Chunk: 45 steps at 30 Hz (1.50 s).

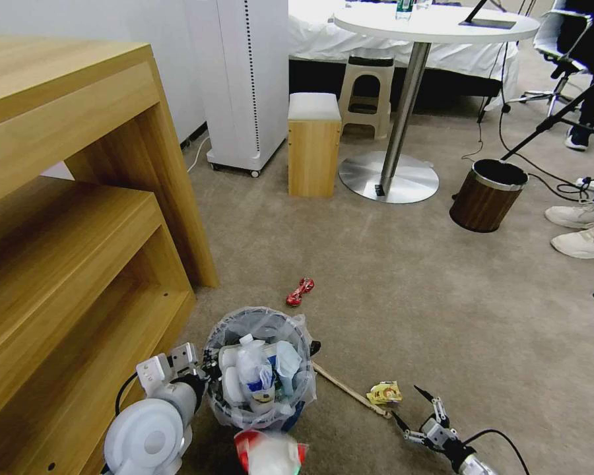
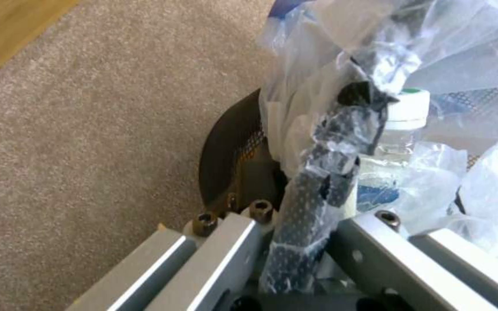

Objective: Pick up the trash bin and place the garbage on the floor into it.

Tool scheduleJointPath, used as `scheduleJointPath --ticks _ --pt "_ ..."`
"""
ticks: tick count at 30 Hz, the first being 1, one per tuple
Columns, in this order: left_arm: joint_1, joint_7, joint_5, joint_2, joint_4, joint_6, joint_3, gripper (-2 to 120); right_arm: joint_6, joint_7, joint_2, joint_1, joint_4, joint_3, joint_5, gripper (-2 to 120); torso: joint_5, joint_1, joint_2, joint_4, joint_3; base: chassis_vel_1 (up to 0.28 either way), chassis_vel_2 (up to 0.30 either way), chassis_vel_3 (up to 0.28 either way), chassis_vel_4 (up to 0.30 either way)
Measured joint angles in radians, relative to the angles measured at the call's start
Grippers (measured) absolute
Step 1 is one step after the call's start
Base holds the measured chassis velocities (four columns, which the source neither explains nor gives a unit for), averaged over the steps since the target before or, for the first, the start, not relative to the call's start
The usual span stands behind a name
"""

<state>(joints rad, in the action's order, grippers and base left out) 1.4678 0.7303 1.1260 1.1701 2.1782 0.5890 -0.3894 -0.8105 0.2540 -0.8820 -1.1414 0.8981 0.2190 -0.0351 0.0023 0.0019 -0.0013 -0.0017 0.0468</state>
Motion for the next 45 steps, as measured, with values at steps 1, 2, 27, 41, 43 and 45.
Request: scheduleJointPath --ticks 1,2,27,41,43,45 --pt "0.0 -0.001 -0.001 0.0 -0.002 -0.001 0.0 0 0.0 0.001 0.001 0.002 0.001 0.0 0.0 91 0.0 0.0 0.0 0.0 0.0 0.0 0.0 0.0 0.0" --pt "0.0 -0.001 -0.001 0.0 -0.002 -0.001 0.0 0 0.0 0.001 0.001 0.002 0.001 0.0 0.0 91 0.0 0.0 0.0 0.0 0.0 0.0 0.0 0.0 0.0" --pt "0.009 -0.003 -0.009 0.009 0.01 -0.003 0.0 0 0.0 0.023 0.014 0.008 0.004 -0.014 -0.019 71 0.0 0.0 0.0 -0.0001 0.0 0.0 0.0 0.0 0.0" --pt "0.022 -0.006 -0.025 0.022 0.021 -0.003 0.001 0 0.0 0.026 0.017 0.013 -0.001 -0.015 -0.028 43 0.0 0.0 0.0 -0.0001 0.0 0.0 0.0 0.0 0.0" --pt "0.022 -0.009 -0.032 0.027 0.021 -0.003 0.002 0 0.0 0.026 0.016 0.013 -0.001 -0.014 -0.035 43 0.0 0.0 0.0 -0.0001 0.0 0.0 0.0 0.0 0.0" --pt "0.022 -0.009 -0.032 0.028 0.02 -0.004 0.002 0 0.0 0.026 0.016 0.014 -0.001 -0.013 -0.038 43 0.0 0.0 0.0 -0.0001 0.0 0.0 0.0 0.0 0.0"
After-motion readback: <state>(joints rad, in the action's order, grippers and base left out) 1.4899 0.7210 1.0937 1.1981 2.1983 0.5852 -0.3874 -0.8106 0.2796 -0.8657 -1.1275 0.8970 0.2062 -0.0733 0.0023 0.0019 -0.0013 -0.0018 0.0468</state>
